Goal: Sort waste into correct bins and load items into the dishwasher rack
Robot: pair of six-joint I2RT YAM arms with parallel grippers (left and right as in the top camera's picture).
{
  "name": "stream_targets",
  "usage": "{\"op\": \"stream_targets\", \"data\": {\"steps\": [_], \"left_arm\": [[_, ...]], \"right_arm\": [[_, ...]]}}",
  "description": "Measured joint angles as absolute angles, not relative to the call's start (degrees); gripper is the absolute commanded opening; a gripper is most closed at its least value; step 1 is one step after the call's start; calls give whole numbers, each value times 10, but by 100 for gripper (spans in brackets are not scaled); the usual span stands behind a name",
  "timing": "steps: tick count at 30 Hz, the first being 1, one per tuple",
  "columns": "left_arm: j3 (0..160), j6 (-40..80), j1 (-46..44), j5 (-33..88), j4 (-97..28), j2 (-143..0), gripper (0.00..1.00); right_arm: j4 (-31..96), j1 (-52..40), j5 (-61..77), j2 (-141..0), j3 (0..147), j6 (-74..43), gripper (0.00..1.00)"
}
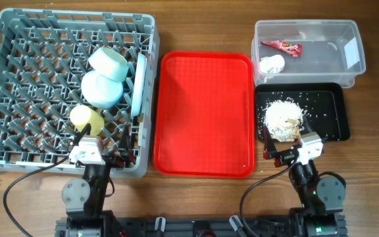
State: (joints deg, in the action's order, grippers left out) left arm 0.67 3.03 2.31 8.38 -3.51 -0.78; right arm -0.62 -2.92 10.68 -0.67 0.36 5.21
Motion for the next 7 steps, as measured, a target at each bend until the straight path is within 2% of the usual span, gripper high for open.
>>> {"op": "stream_targets", "data": {"steps": [7], "left_arm": [[7, 30, 23, 84, -35, -8, 100]], "right_arm": [[-6, -29, 107, -7, 4, 52, 100]]}}
